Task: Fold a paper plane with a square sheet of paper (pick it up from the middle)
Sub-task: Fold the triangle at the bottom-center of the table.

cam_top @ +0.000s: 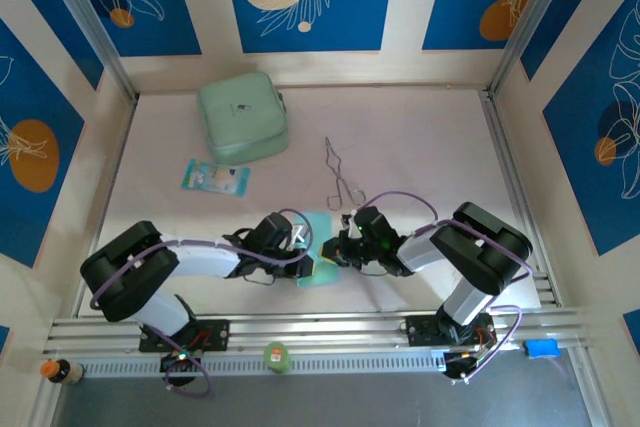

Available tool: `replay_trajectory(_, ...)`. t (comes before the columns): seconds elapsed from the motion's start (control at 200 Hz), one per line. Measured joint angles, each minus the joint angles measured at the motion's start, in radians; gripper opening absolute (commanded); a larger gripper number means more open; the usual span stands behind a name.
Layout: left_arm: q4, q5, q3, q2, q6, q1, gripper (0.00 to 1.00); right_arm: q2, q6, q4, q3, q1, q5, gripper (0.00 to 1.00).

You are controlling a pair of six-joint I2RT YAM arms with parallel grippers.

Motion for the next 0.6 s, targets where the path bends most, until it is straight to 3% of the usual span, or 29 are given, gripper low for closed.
replay_trajectory(0.25, -0.025, -0.001, 0.058, 0.036, 0.005, -0.001, 0.16, -0.020, -0.052, -0.113, 0.050, -0.010, -0.003, 0.05)
replay_trajectory(0.43, -0.014, -0.015, 0.083, 0.048, 0.000, -0.001, 0.21, -0.169, -0.119, -0.285, 0.095, -0.023, 0.027, 0.11)
replay_trajectory(0.6, 0.003, -0.030, 0.071, 0.007, -0.011, -0.001, 0.25, -0.232, -0.134, -0.339, 0.095, -0.024, 0.036, 0.11)
